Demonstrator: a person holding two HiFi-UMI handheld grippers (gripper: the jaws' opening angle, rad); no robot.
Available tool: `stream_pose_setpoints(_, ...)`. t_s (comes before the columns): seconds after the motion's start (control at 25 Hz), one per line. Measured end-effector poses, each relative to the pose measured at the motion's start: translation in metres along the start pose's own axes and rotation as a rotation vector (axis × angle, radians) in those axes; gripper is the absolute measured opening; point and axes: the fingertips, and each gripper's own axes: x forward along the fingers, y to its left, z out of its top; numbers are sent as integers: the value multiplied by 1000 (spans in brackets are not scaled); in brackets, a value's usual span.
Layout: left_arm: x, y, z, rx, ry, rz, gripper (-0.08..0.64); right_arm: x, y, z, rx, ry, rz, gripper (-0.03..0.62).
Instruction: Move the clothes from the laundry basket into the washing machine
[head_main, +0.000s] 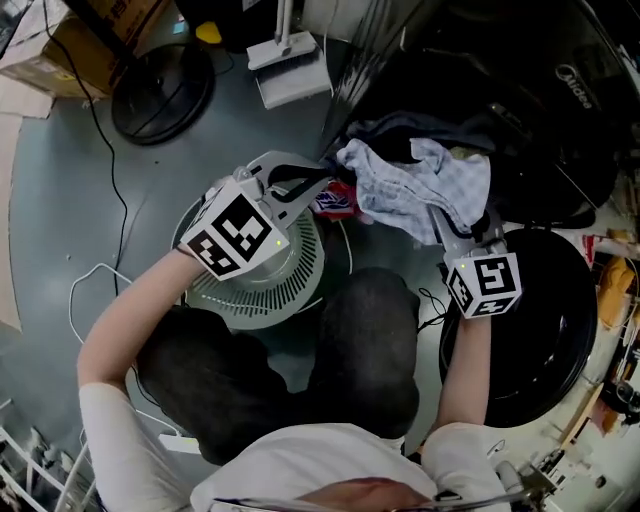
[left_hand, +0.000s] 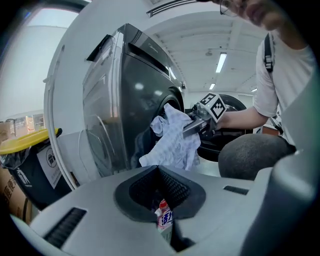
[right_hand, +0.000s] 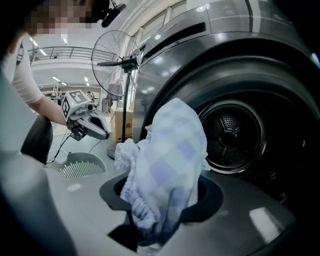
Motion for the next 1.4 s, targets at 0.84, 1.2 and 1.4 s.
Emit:
stream_pose_setpoints(0.84,52,-35,39,-37,-45,-68,6,-30,-162,-13,116,-169,-430,222)
stream_pose_setpoints(1.2,54,-22,22,-35,-19,-24,6,-32,-190,-6,42,-290,-575,224)
stream_pose_setpoints(1.4,61,-33,17,-53,-12,-40,5,-32,-206,-9,8,-317,-614,224)
